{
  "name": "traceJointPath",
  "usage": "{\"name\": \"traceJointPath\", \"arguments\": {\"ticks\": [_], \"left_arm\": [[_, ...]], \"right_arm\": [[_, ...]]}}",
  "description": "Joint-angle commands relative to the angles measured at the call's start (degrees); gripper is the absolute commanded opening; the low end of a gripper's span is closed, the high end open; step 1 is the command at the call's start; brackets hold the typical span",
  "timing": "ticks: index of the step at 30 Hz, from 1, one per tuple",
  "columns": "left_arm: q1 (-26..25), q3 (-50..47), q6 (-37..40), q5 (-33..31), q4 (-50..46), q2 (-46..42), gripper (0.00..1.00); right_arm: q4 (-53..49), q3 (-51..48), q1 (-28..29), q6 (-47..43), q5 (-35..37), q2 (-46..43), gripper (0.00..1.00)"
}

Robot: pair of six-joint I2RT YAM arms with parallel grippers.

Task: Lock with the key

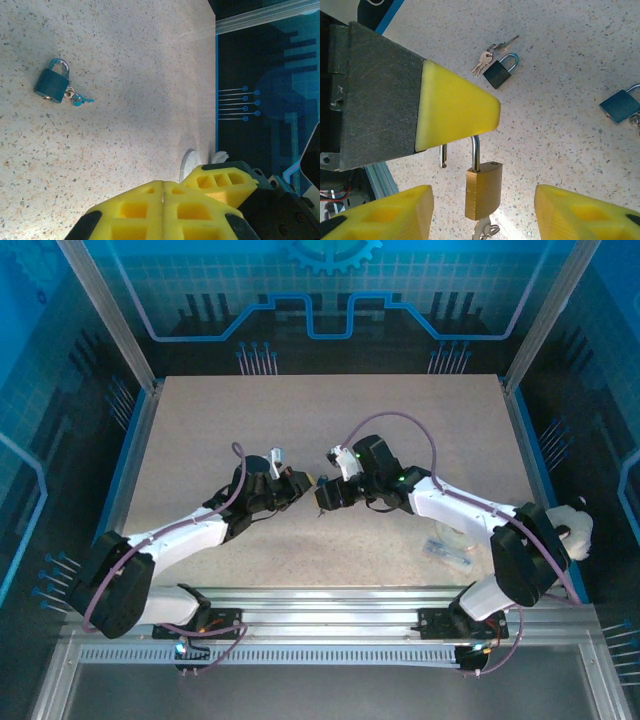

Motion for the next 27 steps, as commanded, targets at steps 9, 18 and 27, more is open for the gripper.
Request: {"name": "traceJointPath", "arguments": {"ticks": [9,18,27], "left_arm": [[0.46,1.39,2.11,-1.05,-1.19,-2.68,0.0],[0.46,1.39,2.08,-0.69,-0.7,-2.68,0.0],[0.51,1.12,2.02,-0.32,-0.16,-2.69,0.0]], "right_arm": [[1.62,-0.98,1.0,-1.21,-1.55,-2.03,0.55],[3.31,-1.51,1.29,-0.76,-1.77,-1.19,0.43],[3.47,-1.01,1.62,-0.15,-2.29,0.41,0.39]]}}
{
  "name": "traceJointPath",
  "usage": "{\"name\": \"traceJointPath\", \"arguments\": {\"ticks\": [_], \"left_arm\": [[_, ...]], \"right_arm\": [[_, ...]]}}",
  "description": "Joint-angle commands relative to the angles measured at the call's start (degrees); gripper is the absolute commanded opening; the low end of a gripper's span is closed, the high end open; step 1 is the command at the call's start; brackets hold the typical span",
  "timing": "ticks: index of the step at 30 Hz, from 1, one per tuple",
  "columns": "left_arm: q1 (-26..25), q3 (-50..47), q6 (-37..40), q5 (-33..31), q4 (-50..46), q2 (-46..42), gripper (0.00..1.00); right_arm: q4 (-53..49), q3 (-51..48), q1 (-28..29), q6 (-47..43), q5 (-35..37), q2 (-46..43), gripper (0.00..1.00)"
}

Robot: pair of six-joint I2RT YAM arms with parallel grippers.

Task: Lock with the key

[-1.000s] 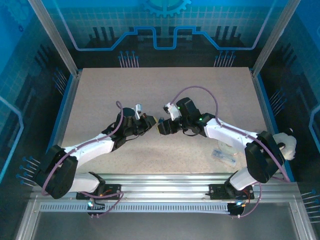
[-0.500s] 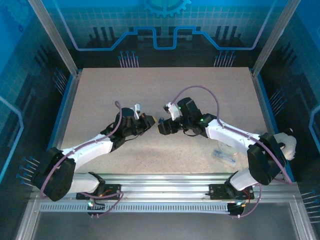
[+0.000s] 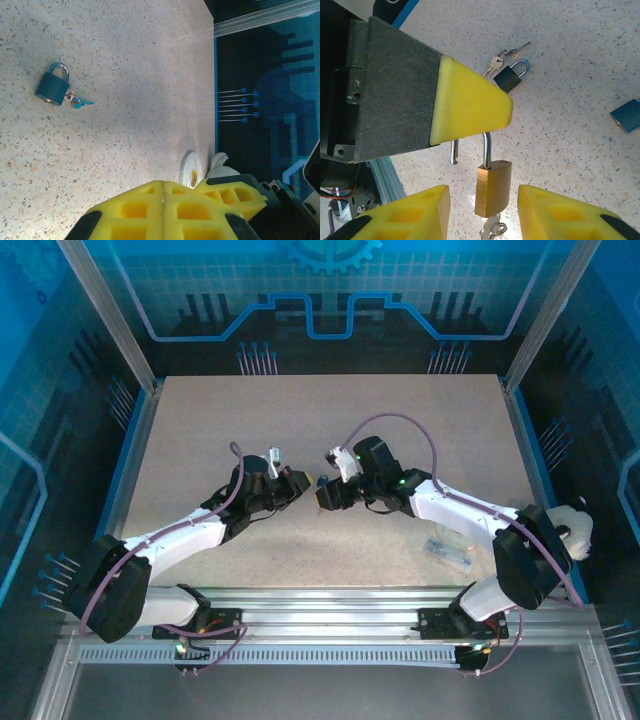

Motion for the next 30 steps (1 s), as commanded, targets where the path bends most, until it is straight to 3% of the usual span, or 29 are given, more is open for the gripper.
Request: {"name": "traceJointPath", "arguments": {"ticks": [1,30], "left_arm": [[0.38,1.11,1.51,-0.12,0.69,-1.57,0.0],[0.4,0.69,2.09,0.15,0.7,-2.62,0.0]], "right_arm": [[1.24,0.17,1.02,0.2,-1.5,1.25,0.38],[1.07,0.96,1.3,0.73,-1.14,2.95,0.23]]}}
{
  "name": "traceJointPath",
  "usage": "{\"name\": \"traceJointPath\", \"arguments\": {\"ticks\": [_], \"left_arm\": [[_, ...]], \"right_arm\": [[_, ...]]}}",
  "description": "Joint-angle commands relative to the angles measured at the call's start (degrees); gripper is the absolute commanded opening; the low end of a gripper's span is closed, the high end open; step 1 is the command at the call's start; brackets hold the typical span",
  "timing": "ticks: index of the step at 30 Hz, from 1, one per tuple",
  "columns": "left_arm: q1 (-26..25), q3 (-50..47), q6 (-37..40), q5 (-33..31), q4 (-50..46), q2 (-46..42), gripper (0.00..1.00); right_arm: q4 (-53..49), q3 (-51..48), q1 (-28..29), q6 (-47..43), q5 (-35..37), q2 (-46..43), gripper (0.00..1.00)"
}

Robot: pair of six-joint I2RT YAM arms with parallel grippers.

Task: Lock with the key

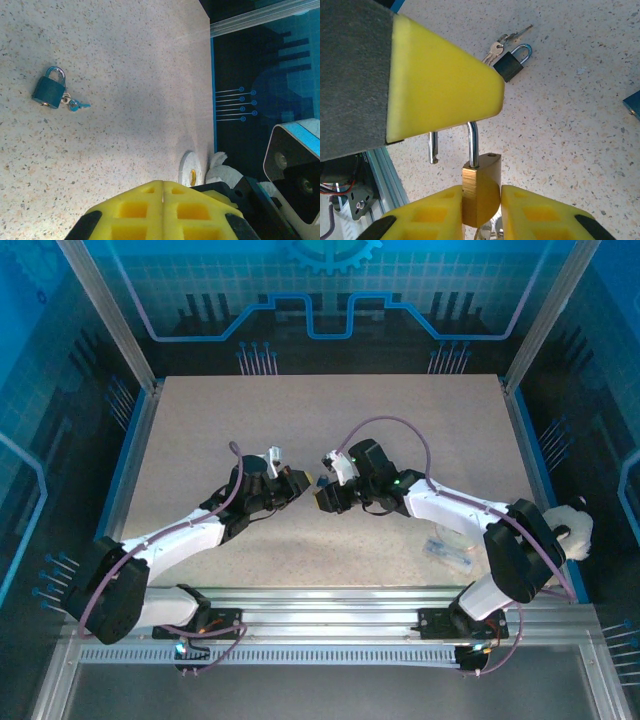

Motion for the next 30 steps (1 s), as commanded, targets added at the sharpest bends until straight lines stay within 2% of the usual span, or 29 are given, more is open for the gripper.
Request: {"name": "traceJointPath", "arguments": {"ticks": [1,14,19,30], "left_arm": [[0.41,0.62,1.05,0.18,0.58,-2.03,0.0],[0.45,-1.54,2.66,1.53,3.44,-4.77,0.0],[0.43,-3.59,3.74,2.67,6.63,-7.28,0.0],[0.65,-7.74,8.52,6.61,13.73,-14.12,0.0]], "right_arm": [[0.74,0.97,0.78,0.12,-0.47,0.37,0.23],[3.38,-0.78,0.08,0.63,-4.45,-1.39,0.15],[4.65,-1.58,-0.59,0.69,-7.21,-2.85,0.06],[8.43,-3.25,-2.14,1.87,-16.7,-5.27,0.0]]}}
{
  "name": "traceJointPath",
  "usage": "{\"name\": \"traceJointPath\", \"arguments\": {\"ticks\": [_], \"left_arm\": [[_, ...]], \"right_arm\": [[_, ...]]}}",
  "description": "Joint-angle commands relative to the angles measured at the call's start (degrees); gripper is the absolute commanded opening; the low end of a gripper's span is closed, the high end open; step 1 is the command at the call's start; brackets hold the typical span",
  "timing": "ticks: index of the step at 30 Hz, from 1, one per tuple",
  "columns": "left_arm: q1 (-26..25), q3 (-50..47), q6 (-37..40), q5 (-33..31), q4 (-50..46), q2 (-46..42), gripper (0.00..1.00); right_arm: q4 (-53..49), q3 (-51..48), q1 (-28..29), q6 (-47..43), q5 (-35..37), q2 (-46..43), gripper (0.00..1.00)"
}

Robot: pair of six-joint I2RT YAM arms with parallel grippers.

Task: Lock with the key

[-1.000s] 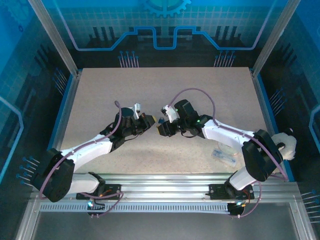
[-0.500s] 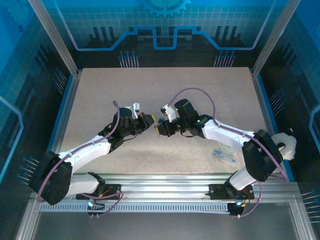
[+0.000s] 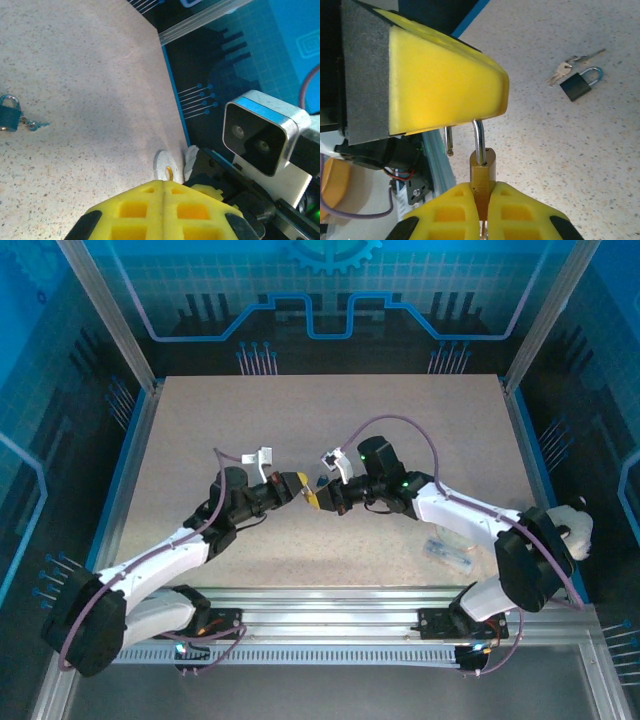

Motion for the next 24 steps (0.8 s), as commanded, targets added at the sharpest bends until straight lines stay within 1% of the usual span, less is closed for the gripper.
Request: {"name": "traceJointPath", "arguments": {"ticks": [1,8,12,19,24], "left_arm": [[0.33,-1.15,2.9,3.83,6.39,-3.11,0.0],[1.02,-4.97,3.08,6.58,13.61,-6.2,0.0],[1.54,-7.05,1.96,7.52,17.74,-7.34,0.0],[2.01,-9.44,-0.11,9.95,24.74,-7.57,0.0],[2.29,-11.31,-1.5,10.32,29.15,-7.74,0.0]], "right_arm": [[1.94,-0.91,-0.83,0.39,-4.04,-1.41,0.0],[3.94,-1.44,-0.88,0.66,-8.21,-1.69,0.0],[4.81,-1.81,-1.0,0.56,-10.17,-1.72,0.0],[6.99,-2.32,-1.04,0.79,-13.58,-1.45,0.0],[9.05,-2.67,-1.43,1.08,-16.71,-1.72,0.0]]}}
